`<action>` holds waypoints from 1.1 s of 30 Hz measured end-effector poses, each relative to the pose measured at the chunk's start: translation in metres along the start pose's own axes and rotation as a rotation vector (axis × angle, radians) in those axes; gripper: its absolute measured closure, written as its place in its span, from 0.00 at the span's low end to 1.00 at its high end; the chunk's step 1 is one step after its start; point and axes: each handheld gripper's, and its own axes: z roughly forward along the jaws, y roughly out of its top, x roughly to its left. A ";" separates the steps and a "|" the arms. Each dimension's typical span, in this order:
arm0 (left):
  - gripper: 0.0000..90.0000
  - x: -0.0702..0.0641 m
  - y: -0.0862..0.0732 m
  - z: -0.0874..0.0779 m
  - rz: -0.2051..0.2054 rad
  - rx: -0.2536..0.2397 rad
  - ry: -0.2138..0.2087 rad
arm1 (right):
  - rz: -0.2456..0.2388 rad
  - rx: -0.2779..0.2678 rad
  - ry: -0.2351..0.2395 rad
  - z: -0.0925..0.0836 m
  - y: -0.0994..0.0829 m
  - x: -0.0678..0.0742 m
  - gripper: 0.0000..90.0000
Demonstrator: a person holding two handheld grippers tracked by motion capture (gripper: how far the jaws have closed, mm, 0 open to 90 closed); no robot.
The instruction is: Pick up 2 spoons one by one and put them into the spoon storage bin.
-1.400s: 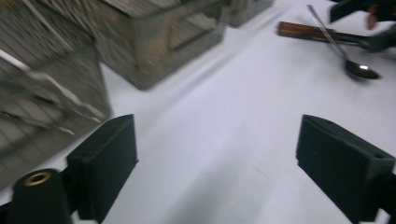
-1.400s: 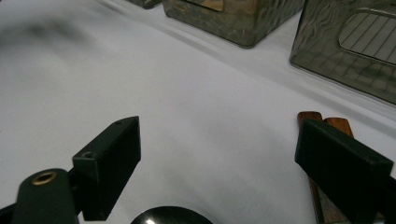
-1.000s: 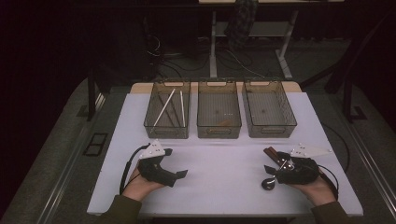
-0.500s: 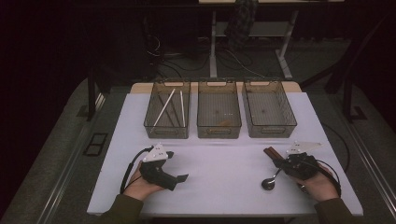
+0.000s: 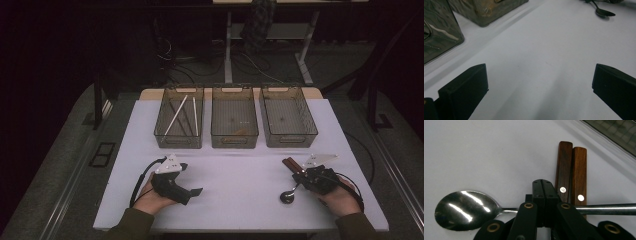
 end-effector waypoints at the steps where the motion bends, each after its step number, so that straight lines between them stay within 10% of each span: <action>1: 0.00 0.000 0.000 0.000 0.001 0.001 -0.001 | 0.005 0.002 0.002 0.000 0.000 0.000 0.99; 33: 0.00 -0.003 -0.001 0.002 0.009 0.014 -0.035 | 0.002 0.042 0.018 -0.016 -0.018 0.003 0.99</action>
